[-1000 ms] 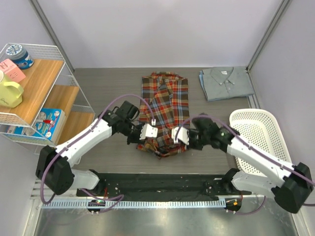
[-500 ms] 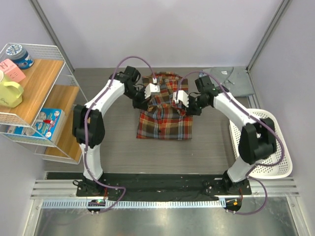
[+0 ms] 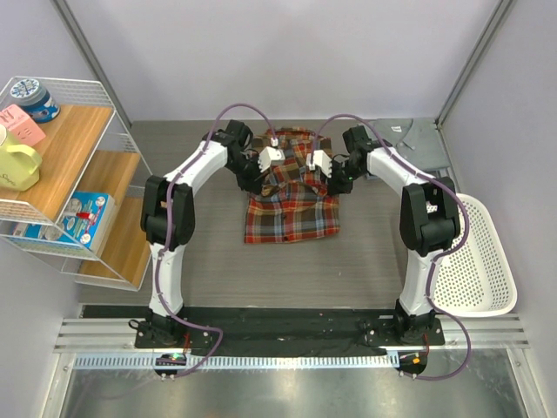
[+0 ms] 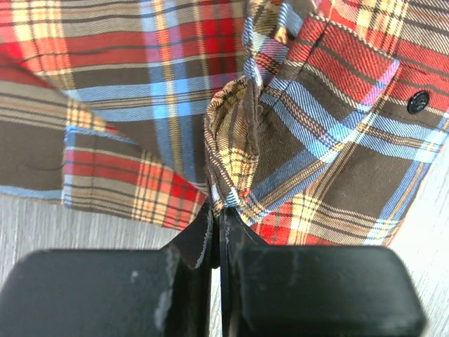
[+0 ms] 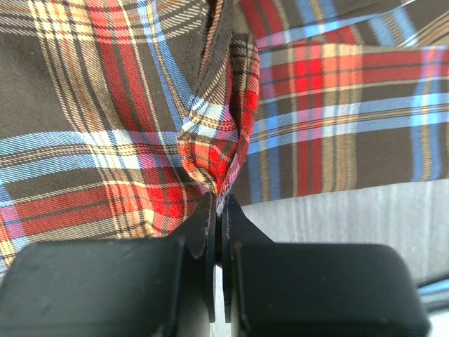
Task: Fold and stack the long sleeve shirts
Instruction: Fold the shirt
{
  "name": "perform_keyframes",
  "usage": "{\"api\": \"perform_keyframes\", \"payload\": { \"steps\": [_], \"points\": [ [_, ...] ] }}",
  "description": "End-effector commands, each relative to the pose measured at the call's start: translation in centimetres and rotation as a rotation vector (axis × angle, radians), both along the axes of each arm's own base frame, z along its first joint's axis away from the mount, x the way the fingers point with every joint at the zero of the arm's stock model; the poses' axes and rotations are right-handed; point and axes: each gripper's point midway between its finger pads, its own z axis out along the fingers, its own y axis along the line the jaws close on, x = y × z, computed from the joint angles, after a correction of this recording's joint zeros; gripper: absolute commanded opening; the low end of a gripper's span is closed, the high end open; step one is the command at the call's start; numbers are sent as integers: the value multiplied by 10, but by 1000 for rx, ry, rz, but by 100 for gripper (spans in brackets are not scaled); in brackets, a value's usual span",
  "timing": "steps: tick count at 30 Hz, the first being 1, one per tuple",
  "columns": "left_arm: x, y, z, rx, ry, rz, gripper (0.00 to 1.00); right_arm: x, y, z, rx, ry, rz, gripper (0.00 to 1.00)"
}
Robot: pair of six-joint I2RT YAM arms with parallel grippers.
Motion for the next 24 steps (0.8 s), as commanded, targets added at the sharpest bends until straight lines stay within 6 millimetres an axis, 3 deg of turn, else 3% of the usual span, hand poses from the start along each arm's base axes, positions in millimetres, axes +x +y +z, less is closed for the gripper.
{"api": "perform_keyframes", "payload": {
  "steps": [1, 4, 11, 13, 14, 15, 16, 17, 19, 21, 22, 24],
  "points": [
    [22, -3, 27, -37, -84, 55, 0, 27, 11, 33, 65, -116, 12, 1],
    [29, -2, 26, -31, -97, 79, 0, 33, 11, 36, 73, -134, 11, 1],
    [40, 6, 7, 18, -81, 126, 0, 51, 14, 21, 81, -148, -5, 5],
    [42, 9, 1, 37, -78, 146, 3, 54, 14, 17, 78, -131, -35, 18],
    [46, 11, 1, 41, -85, 160, 14, 56, 10, 16, 60, -135, -53, 25],
    [47, 12, 0, 46, -81, 174, 18, 60, 8, 18, 57, -142, -74, 33],
    [49, 15, 1, 52, -77, 210, 21, 62, 4, 25, 67, -137, -124, 51],
    [54, 20, 5, 44, -80, 243, 33, 67, 0, 35, 78, -145, -165, 59],
    [57, 23, 20, -5, -49, 330, 40, 78, -12, 62, 138, -131, -310, 71],
    [61, 34, 32, -51, -24, 410, 47, 78, -22, 83, 198, -91, -417, 75],
    [59, 36, 48, -88, -9, 464, 52, 76, -33, 100, 260, -40, -527, 77],
    [51, 38, 55, -123, 26, 487, 59, 58, -35, 109, 329, 84, -609, 80]
  ]
}}
